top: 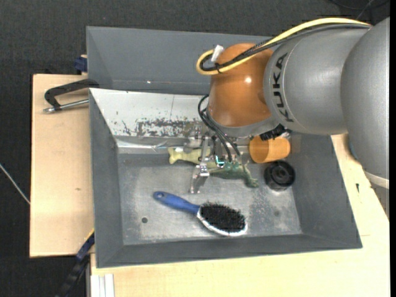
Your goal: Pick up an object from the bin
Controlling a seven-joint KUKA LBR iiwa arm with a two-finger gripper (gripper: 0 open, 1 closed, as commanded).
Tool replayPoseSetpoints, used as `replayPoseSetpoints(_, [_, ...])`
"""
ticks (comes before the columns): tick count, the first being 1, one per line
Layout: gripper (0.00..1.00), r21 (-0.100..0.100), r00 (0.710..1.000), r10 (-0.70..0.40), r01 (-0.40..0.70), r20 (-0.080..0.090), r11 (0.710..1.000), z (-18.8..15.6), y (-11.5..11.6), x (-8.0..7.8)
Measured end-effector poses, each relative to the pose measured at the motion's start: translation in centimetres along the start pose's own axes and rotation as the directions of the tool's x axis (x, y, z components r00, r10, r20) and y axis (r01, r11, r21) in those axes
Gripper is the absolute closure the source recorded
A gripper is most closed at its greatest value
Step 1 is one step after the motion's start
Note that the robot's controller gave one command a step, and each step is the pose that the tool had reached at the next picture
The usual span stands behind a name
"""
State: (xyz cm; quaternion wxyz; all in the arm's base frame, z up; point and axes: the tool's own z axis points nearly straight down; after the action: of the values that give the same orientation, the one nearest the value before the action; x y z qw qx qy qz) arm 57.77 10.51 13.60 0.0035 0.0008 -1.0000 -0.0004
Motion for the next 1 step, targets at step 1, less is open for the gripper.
replayPoseSetpoints(1, [0.0, 0.0, 0.963, -0.268, 0.268, 0.012, 0.963, 6.23, -1.03, 6.66])
